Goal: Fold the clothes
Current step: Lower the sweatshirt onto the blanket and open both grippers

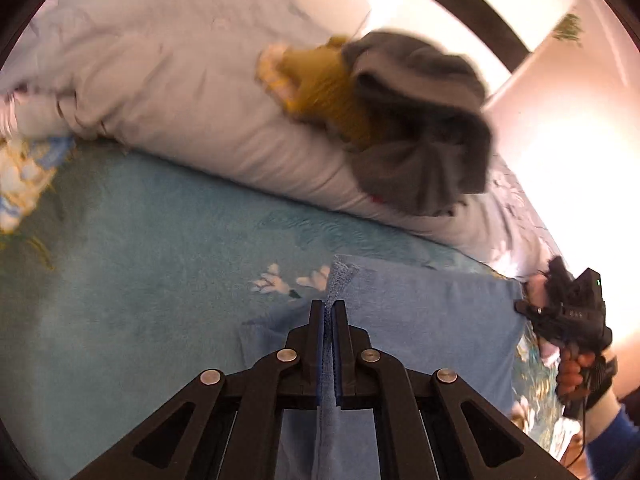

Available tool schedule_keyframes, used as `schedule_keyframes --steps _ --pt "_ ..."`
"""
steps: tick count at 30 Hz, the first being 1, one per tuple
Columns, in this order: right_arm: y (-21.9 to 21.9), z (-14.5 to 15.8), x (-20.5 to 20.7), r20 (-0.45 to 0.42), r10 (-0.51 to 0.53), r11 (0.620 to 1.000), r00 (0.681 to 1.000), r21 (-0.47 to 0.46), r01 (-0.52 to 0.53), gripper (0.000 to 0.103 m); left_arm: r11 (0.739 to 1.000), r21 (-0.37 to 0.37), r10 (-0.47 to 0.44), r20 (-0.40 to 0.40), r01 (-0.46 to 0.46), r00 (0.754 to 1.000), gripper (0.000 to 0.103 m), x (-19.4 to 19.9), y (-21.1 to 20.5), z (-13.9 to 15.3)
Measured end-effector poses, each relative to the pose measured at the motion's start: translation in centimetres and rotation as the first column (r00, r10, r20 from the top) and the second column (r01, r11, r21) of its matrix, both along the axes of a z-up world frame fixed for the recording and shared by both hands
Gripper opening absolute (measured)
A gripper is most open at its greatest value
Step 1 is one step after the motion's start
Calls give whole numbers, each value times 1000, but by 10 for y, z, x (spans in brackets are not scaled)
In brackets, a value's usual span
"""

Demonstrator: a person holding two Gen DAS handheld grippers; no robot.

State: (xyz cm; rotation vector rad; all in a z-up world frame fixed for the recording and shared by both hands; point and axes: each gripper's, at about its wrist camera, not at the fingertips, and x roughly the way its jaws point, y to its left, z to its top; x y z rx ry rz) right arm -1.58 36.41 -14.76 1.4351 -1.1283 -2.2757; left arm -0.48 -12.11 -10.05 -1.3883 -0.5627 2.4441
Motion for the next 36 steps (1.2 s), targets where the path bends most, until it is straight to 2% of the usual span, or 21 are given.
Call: schedule_keyframes --steps 7,9,11,12,14,17,18,19,20,21,23,24,26,28,31,34,36 --pt "4 -35 -7 98 -27 999 995 33 23 3 997 -29 78 144 -74 987 4 -13 -3 -46" --pt "7 -34 -4 99 -45 998 994 58 39 3 995 -34 94 147 -90 985 6 -9 -6 -46" --pt "12 -30 -1 110 -71 991 991 124 57 3 993 -51 117 139 -111 983 8 -5 -12 -41" --pt "15 -28 1 120 -90 983 989 169 69 3 988 -80 146 141 -135 979 8 -3 -17 -39" --pt "24 -27 8 134 -111 979 985 187 85 4 973 -138 203 142 -183 969 7 0 -27 -34" --pt "34 -26 24 138 -95 989 986 127 77 4 961 -160 251 150 -227 956 7 8 -39 -24" --pt "34 -26 32 137 -89 993 987 88 77 10 963 -144 249 152 -228 956 7 11 -39 -20" --pt "34 -26 40 137 -84 996 987 47 78 16 969 -114 235 157 -219 959 8 15 -34 -16" --pt "34 -26 48 136 -79 997 988 5 79 33 974 -85 222 161 -210 962 10 18 -29 -12" --pt "34 -26 56 135 -74 996 988 -36 79 41 979 -51 201 166 -195 965 12 22 -22 -9" --pt "27 -29 67 140 -65 995 988 -64 74 41 991 36 124 175 -132 977 25 28 4 -5" --pt "23 -31 71 155 -65 995 986 -60 75 41 994 67 75 181 -88 981 26 31 23 -5" --pt "20 -39 78 192 -75 994 978 -60 88 41 997 76 -12 210 -4 978 26 38 61 -13" --pt "15 -47 82 223 -78 993 972 -74 97 41 994 79 -87 247 70 965 25 45 97 -23" --pt "4 -53 85 250 -53 995 967 -73 73 41 989 77 -143 303 125 942 24 57 131 -38" --pt "-3 -54 86 262 -54 995 964 -64 73 29 990 35 -138 364 134 921 23 68 145 -52" --pt "-5 -55 87 269 -67 993 961 -73 90 17 991 8 -128 381 135 916 23 75 149 -55"
